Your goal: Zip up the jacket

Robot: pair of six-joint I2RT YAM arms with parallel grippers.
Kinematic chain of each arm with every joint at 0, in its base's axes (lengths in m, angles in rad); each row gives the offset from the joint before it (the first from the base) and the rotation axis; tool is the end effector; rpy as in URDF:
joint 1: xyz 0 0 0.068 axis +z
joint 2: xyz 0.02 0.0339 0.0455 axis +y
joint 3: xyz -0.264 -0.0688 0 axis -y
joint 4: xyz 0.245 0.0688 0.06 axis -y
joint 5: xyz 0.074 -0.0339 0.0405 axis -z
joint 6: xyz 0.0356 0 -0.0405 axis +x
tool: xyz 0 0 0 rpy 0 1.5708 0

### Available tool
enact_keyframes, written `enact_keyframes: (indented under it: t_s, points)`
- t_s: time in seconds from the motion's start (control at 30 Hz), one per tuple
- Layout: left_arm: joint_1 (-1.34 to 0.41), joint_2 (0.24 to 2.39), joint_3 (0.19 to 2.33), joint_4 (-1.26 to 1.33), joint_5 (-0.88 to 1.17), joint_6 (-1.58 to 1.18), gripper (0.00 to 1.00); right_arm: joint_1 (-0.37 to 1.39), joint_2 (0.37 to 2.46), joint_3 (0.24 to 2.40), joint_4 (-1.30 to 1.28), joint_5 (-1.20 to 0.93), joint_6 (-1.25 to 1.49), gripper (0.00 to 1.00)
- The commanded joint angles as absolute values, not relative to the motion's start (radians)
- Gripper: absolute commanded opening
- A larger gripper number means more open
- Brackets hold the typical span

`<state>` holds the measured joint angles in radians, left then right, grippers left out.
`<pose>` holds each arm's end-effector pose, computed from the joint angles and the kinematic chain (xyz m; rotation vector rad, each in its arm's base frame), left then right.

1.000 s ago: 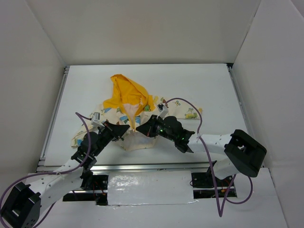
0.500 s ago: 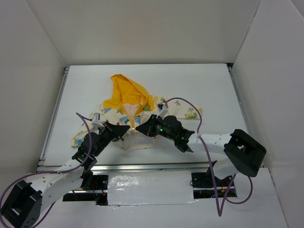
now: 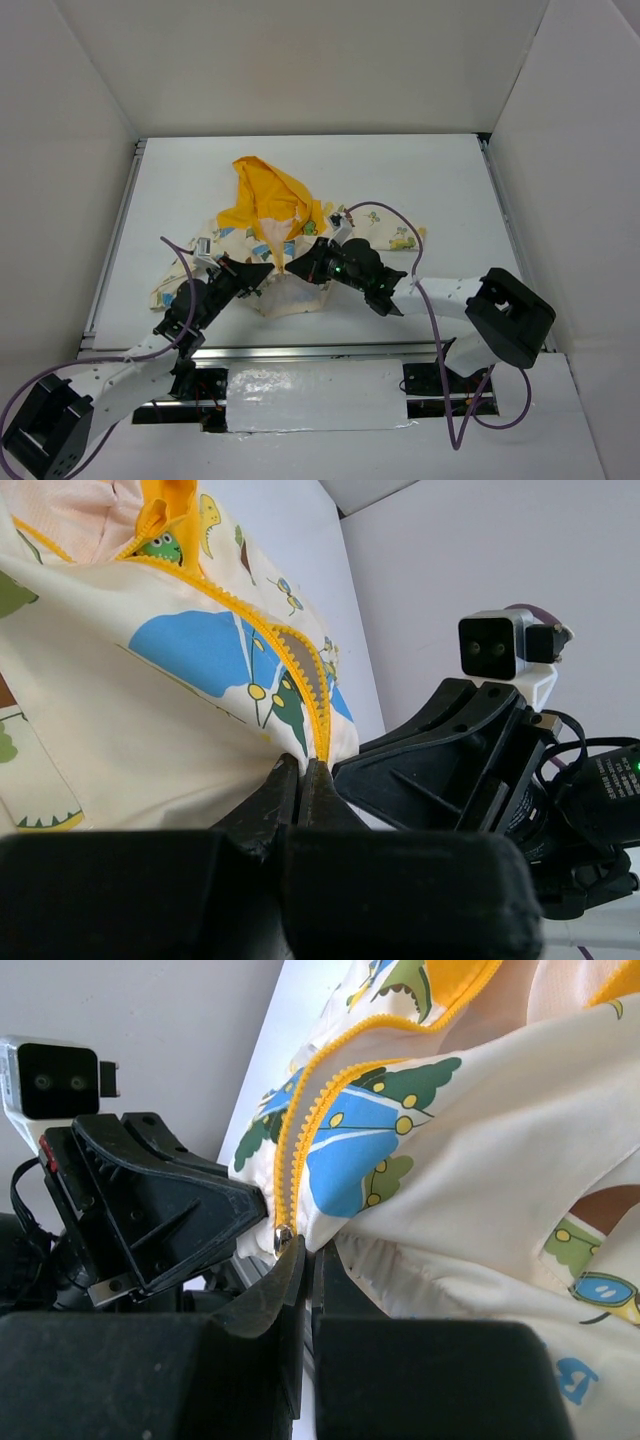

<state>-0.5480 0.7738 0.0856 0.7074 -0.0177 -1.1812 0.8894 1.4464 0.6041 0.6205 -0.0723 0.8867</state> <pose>0.1438 -0.0870 0.1908 -0.5495 1.6274 -1.3223 0.1882 0.2361 0.2085 -0.0606 2.0007 1.2869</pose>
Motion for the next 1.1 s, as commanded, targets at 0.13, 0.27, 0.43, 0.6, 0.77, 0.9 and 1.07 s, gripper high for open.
enact_keyframes:
  t_s: [0.13,0.27,0.43,0.6,0.77,0.9,1.07]
  points:
    - [-0.554,0.805,0.094,0.798,0.13,-1.138,0.0,0.819,1.428,0.658,0.732,-0.207,0.831,0.0]
    - [-0.554,0.833,0.127,0.785,0.219,-1.053,0.0,0.785,1.419,0.683,0.721,-0.347,0.738,0.0]
    - [-0.554,0.825,0.127,0.761,0.218,-1.022,0.0,0.785,1.433,0.707,0.627,-0.367,0.696,0.0]
    - [-0.554,0.833,0.086,0.779,0.199,-1.031,0.0,0.79,1.492,0.68,0.618,-0.367,0.729,0.0]
    - [-0.554,0.833,0.049,0.807,0.204,-1.032,0.0,0.795,1.526,0.672,0.588,-0.356,0.733,0.07]
    - [-0.554,0.828,0.043,0.789,0.195,-1.025,0.0,0.796,1.526,0.693,0.539,-0.351,0.719,0.13]
    - [-0.554,0.851,0.043,0.798,0.206,-1.025,0.0,0.796,1.5,0.742,0.462,-0.327,0.686,0.34]
